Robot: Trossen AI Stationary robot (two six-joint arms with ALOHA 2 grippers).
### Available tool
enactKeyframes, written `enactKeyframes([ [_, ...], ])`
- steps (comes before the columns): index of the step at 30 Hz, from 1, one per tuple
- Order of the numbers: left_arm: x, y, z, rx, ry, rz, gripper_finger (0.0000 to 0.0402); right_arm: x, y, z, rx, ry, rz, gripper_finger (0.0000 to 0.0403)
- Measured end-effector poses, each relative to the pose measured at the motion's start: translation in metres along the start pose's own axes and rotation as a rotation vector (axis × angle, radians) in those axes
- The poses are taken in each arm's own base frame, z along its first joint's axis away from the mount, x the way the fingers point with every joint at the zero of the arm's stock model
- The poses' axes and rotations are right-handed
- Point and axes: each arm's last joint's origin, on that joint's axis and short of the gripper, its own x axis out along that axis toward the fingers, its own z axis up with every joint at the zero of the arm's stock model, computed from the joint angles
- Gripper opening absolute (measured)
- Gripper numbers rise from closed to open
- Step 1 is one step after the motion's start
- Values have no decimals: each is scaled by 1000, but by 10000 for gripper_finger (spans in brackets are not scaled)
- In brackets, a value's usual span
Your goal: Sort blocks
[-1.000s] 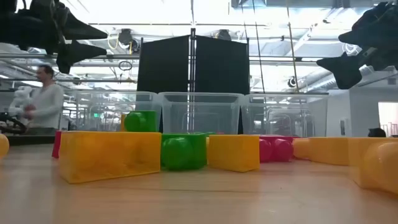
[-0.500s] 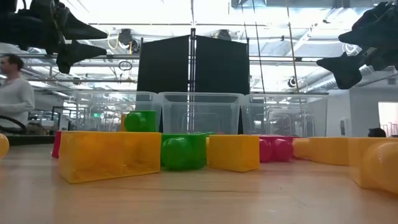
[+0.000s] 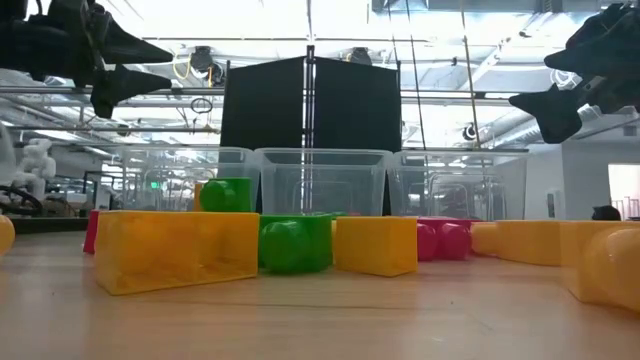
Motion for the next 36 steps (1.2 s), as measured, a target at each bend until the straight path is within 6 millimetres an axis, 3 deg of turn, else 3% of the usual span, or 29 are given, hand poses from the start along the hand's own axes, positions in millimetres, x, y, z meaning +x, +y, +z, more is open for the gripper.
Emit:
enactKeyframes([
  [15,0,0,0,0,0,0,208,0,1,0,63,17,49,298],
  [23,0,0,0,0,0,0,208,0,3,4,255,-19,65,298],
  [30,0,0,0,4,-4,-1,208,-11,6,44,594,-510,72,298],
  [36,0,-1,4,78,-37,3,208,-35,12,80,487,-870,152,298],
])
